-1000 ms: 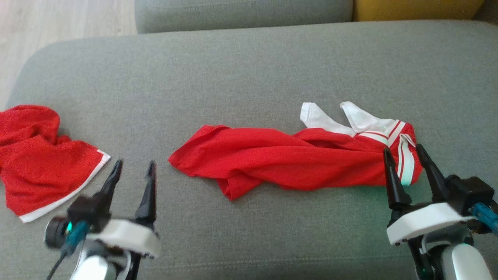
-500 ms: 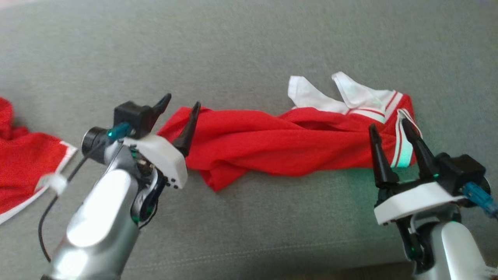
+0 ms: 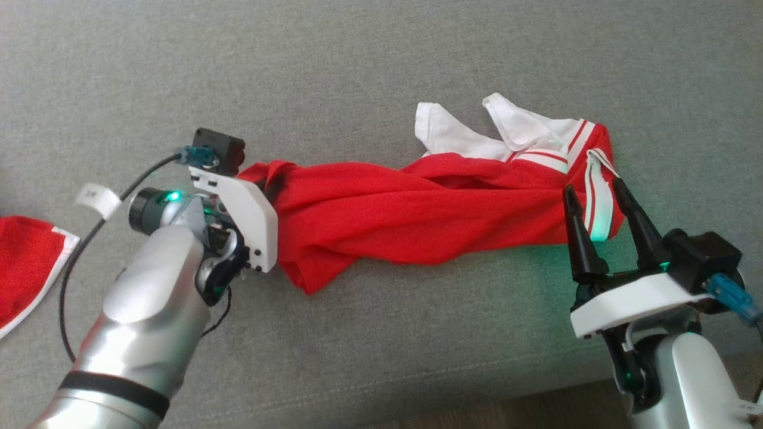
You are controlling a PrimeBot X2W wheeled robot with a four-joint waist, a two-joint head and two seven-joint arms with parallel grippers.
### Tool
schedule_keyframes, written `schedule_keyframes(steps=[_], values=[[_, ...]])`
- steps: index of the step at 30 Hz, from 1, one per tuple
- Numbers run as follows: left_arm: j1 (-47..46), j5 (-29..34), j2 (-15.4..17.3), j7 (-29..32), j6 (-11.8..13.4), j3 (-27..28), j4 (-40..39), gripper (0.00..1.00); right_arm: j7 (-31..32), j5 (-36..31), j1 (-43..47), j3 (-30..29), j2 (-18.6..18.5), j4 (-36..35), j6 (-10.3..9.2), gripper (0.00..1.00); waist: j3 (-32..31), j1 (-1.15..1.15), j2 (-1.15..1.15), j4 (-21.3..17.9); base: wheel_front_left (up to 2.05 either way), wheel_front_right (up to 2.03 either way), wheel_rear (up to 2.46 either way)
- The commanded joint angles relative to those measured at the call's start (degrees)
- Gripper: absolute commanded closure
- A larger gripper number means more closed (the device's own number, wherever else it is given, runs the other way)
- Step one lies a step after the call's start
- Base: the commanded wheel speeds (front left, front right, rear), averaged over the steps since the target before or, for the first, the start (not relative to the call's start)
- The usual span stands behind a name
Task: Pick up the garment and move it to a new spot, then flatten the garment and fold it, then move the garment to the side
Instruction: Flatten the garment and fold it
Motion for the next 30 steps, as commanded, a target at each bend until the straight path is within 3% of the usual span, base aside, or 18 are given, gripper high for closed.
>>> schedule_keyframes(steps=[1, 14, 21, 25, 30], values=[[-1.16, 0.12, 1.25, -0.21, -0.18, 0.76, -0.43, 1.0, -0.69, 0.35, -1.47, 1.09, -0.31, -1.59, -0.04, 0.0, -0.32, -0.01, 0.0, -0.02, 0.0, 0.0, 0.0], [-11.5, 2.86, 2.78, -19.07, 2.81, 5.27, -6.03, 1.0, -1.48, 2.03, -1.83, 0.72, -0.31, -1.12, -0.04, 0.0, -1.46, -0.01, 0.0, -0.45, 0.0, 0.0, 0.0], [-14.11, 2.53, 3.67, -21.88, 3.93, 7.18, -11.75, 1.0, -2.17, 2.82, -1.49, 0.08, -0.31, -0.5, -0.04, 0.0, -2.15, -0.01, 0.0, -0.04, 0.0, 0.0, 0.0], [-7.85, 0.76, 4.49, -20.58, 5.96, 8.04, -18.6, 1.0, -2.24, 3.22, -0.63, -1.0, -0.31, -0.19, -0.04, 0.0, -2.57, -0.01, 0.0, 1.2, 0.0, 0.0, 0.0], [9.07, -3.1, 6.83, -19.26, 10.75, 10.53, -27.49, 1.0, -2.18, 3.93, -0.11, -1.14, -0.31, -0.02, -0.04, 0.0, -2.55, -0.01, 0.0, 2.43, 0.0, 0.0, 0.0]])
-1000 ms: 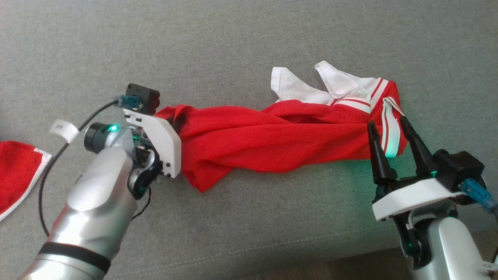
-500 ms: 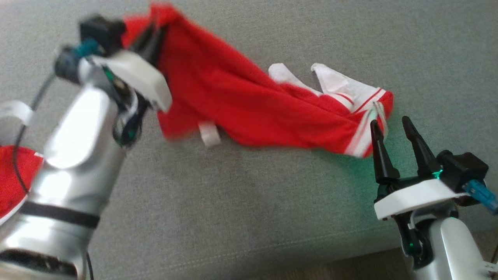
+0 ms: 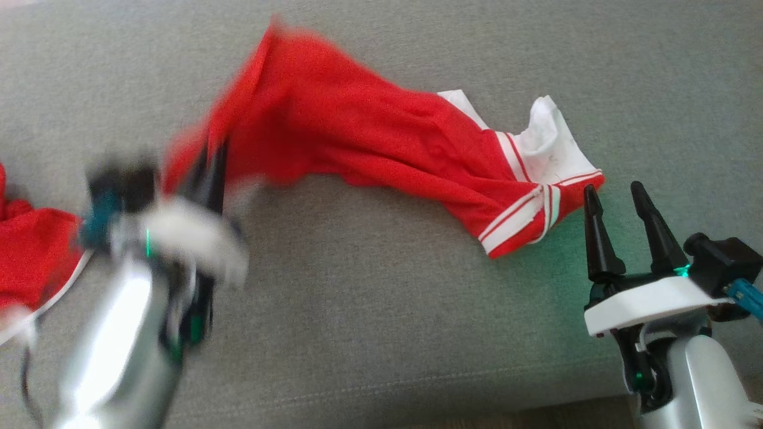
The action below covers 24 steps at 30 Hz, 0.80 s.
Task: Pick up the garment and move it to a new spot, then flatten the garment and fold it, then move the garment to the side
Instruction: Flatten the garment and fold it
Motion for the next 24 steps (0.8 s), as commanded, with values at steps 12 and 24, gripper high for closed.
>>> schedule_keyframes(steps=[12, 24], values=[[22.9, -6.13, 2.03, -2.47, 5.25, 5.53, -6.55, 1.0, 1.15, -0.2, 0.78, -0.29, -0.3, -1.81, -0.04, 0.0, -0.43, 0.0, 0.0, 2.77, 0.0, 0.0, 0.0], [32.01, -7.45, -0.2, -0.99, 7.21, 2.34, -6.02, 0.79, 2.56, -1.32, 2.56, -2.23, -0.3, -2.69, -0.04, 0.0, -3.85, 0.0, 0.0, 3.77, 0.0, 0.0, 0.0]])
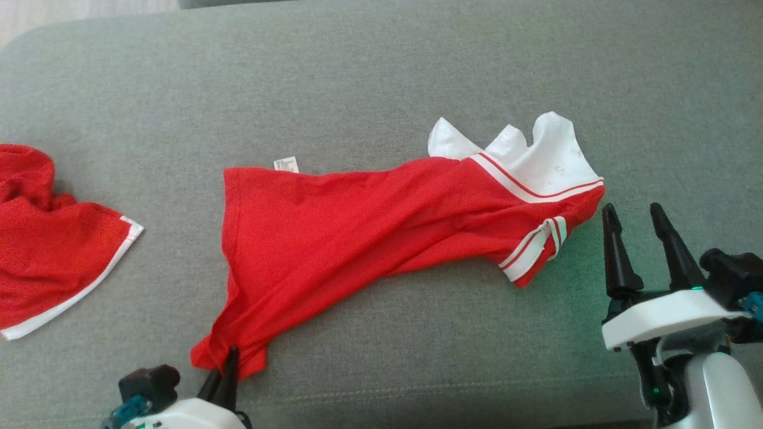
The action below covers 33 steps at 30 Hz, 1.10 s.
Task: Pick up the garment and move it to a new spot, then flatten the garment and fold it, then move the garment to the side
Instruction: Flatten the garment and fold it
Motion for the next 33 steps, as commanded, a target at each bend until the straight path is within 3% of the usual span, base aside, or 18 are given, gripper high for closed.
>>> schedule_keyframes(steps=[1, 2, 10, 20, 33], values=[[-1.46, 0.19, 0.32, -0.41, 0.17, 1.44, -0.82, 0.13, 0.17, -0.75, -0.19, 1.05, -0.31, -2.61, -0.04, 0.0, -0.66, 0.0, 0.0, 0.54, 0.0, 0.0, 0.0], [-1.86, 0.27, 0.18, -0.67, 0.1, 1.4, -0.78, 0.0, 0.23, -0.93, -0.24, 1.09, -0.31, -2.85, -0.04, 0.0, -0.87, 0.0, 0.0, 0.66, 0.0, 0.0, 0.0], [-6.68, 2.46, 0.73, -4.64, -0.49, 2.71, -3.42, 0.0, 0.58, -2.23, -0.42, 0.94, -0.31, -5.29, -0.04, 0.0, -2.31, 0.0, 0.0, 1.97, 0.0, 0.0, 0.0], [-16.44, 11.2, 5.54, -6.2, 0.67, 3.45, -7.2, 0.0, 1.88, -4.71, -0.53, 0.54, -0.31, -7.76, -0.04, 0.0, -3.16, 0.0, 0.0, 3.48, 0.0, 0.0, 0.0], [-17.91, 12.08, 6.62, -5.1, 0.72, 2.51, -7.4, 0.0, 2.32, -5.17, -0.48, 0.82, -0.31, -8.45, -0.04, 0.0, -2.81, 0.0, 0.0, 2.94, 0.0, 0.0, 0.0]])
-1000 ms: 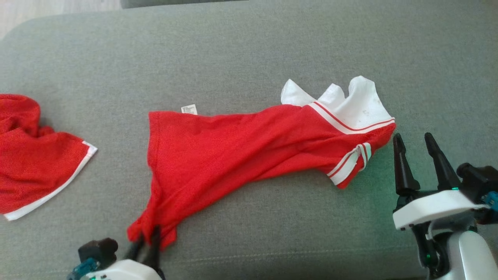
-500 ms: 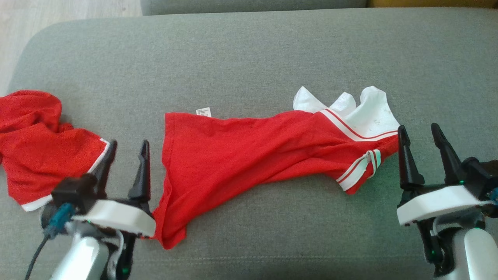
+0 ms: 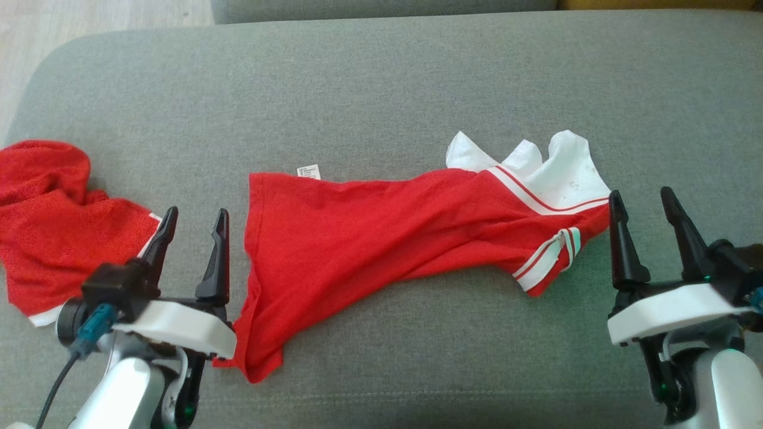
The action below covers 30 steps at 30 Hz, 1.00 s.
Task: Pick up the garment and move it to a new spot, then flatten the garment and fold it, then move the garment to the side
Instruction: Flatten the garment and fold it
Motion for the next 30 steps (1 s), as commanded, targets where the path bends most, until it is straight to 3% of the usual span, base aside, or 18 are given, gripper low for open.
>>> schedule_keyframes(steps=[1, 5, 9, 18, 27, 28, 29, 30], values=[[-3.32, 0.34, 1.9, -0.06, -0.04, 2.04, -1.89, 0.0, 0.24, -0.24, -1.23, 1.33, -0.32, -2.36, -0.04, 0.0, 0.28, 0.0, 0.0, -0.02, 0.0, 0.0, 0.0], [-5.83, 0.1, 1.57, 0.77, -1.34, 1.15, -1.42, 0.0, 0.11, -0.03, -1.87, 1.36, -0.32, -2.84, -0.04, 0.0, 1.83, 0.0, 0.0, -0.08, 0.0, 0.0, 0.0], [-12.21, -1.04, 0.1, 2.64, -4.32, -0.15, 2.0, 0.0, -0.11, 0.44, -2.98, 1.73, -0.32, -3.11, -0.04, 0.0, 4.37, 0.0, 0.0, -0.74, 0.0, 0.0, 0.0], [-24.98, -6.05, -2.73, 6.65, -11.77, -0.61, 23.23, 0.0, -1.52, 1.8, -5.21, 3.66, -0.32, -1.43, -0.04, 0.0, 9.47, 0.0, 0.0, -4.39, 0.0, 0.0, 0.0], [-28.1, -9.77, -3.86, 8.34, -15.53, 0.11, 38.43, 0.0, -2.96, 2.66, -5.89, 4.02, -0.32, 0.75, -0.04, 0.0, 10.7, 0.0, 0.0, -5.71, 0.0, 0.0, 0.0], [-28.45, -10.06, -4.08, 8.34, -16.0, 0.02, 39.45, 0.11, -3.05, 2.7, -6.04, 3.98, -0.32, 0.97, -0.04, 0.0, 10.78, 0.0, 0.0, -5.7, 0.0, 0.0, 0.0], [-28.83, -10.11, -4.23, 8.19, -16.43, -0.22, 40.3, 0.67, -3.1, 2.73, -6.26, 3.89, -0.32, 1.17, -0.04, 0.0, 10.86, 0.0, 0.0, -5.65, 0.0, 0.0, 0.0], [-29.21, -10.1, -4.35, 7.85, -16.81, -0.46, 41.01, 1.0, -3.11, 2.73, -6.55, 3.79, -0.32, 1.36, -0.04, 0.0, 10.94, 0.0, 0.0, -5.56, 0.0, 0.0, 0.0]])
